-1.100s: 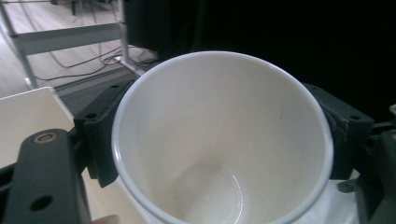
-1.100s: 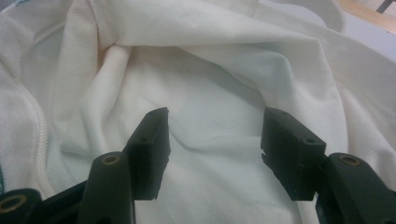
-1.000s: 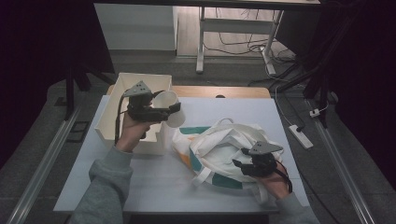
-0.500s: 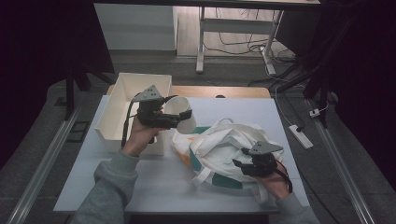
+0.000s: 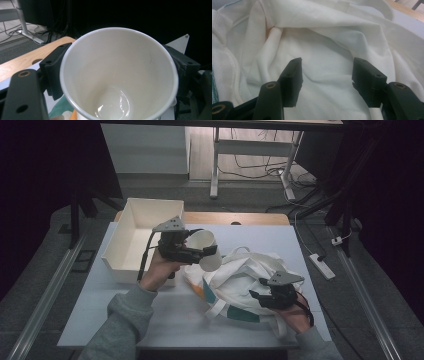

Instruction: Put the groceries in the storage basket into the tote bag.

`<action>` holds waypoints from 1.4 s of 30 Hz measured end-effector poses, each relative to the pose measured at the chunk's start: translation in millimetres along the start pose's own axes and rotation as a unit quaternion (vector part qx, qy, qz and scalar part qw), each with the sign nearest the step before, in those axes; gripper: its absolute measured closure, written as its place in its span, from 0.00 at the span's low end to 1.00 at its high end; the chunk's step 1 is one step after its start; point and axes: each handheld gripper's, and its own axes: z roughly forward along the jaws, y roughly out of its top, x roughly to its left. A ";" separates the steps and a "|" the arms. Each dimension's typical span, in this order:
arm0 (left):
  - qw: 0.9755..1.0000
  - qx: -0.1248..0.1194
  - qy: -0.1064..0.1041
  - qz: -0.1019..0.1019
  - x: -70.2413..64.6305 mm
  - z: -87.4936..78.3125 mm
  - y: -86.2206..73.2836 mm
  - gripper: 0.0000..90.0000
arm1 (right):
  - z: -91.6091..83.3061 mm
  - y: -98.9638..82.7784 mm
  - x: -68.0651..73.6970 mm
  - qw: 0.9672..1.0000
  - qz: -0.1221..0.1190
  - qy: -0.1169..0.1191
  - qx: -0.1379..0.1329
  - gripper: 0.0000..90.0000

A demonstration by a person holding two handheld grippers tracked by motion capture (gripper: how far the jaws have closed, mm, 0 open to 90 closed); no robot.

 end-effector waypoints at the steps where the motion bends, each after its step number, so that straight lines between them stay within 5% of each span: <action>1: 1.000 0.003 0.000 0.002 -1.2 2.5 -0.4 0.22 | -0.5 0.4 0.1 1.000 0.000 0.000 -0.003 0.46; 11: 0.999 0.039 -0.012 0.015 -11.8 30.1 -7.6 0.22 | -13.4 13.0 5.9 0.999 -0.009 0.012 -0.040 0.38; 24: 0.995 0.086 -0.042 0.032 -31.5 67.7 -19.5 0.22 | -21.3 37.7 31.7 0.995 -0.024 0.027 -0.091 0.23; 33: 0.992 0.104 -0.050 0.044 -41.6 82.7 -25.2 0.22 | -12.1 48.0 36.5 0.995 -0.014 0.019 -0.099 0.16; 42: 0.991 0.112 -0.053 0.053 -46.8 88.2 -28.4 0.22 | 2.6 59.1 45.6 0.995 -0.024 0.030 -0.095 0.21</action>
